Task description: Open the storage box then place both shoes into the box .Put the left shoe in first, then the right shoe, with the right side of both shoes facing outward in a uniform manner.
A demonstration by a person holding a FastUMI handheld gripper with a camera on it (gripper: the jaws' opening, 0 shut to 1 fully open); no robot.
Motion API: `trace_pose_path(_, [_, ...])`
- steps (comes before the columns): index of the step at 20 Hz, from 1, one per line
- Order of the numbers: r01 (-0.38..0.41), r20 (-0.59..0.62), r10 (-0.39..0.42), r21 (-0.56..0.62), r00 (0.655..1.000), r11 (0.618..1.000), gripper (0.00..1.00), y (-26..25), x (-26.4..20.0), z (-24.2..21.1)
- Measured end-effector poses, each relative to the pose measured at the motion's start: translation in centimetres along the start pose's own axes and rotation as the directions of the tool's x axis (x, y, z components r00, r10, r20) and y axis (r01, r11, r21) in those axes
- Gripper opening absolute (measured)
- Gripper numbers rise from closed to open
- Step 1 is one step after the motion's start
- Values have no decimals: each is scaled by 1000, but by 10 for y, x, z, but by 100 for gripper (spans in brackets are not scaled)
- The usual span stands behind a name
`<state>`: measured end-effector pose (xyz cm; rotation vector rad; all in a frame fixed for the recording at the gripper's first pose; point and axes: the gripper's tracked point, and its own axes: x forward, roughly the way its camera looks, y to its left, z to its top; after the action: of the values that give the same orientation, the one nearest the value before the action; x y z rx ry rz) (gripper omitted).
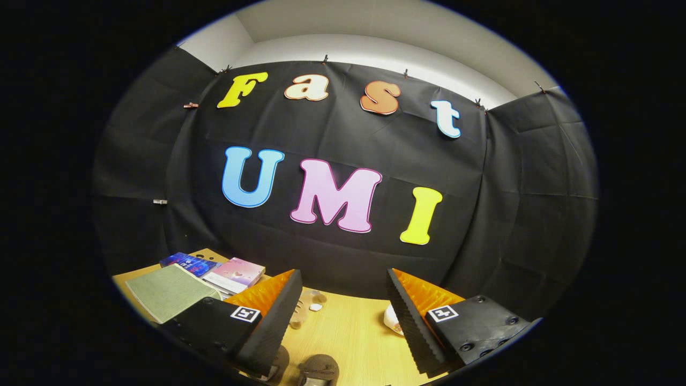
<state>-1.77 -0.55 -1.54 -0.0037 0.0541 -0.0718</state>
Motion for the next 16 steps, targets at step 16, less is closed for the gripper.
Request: trace_pose_path(16, [-419,-65,449,264,891,869,97,118,-18,-24])
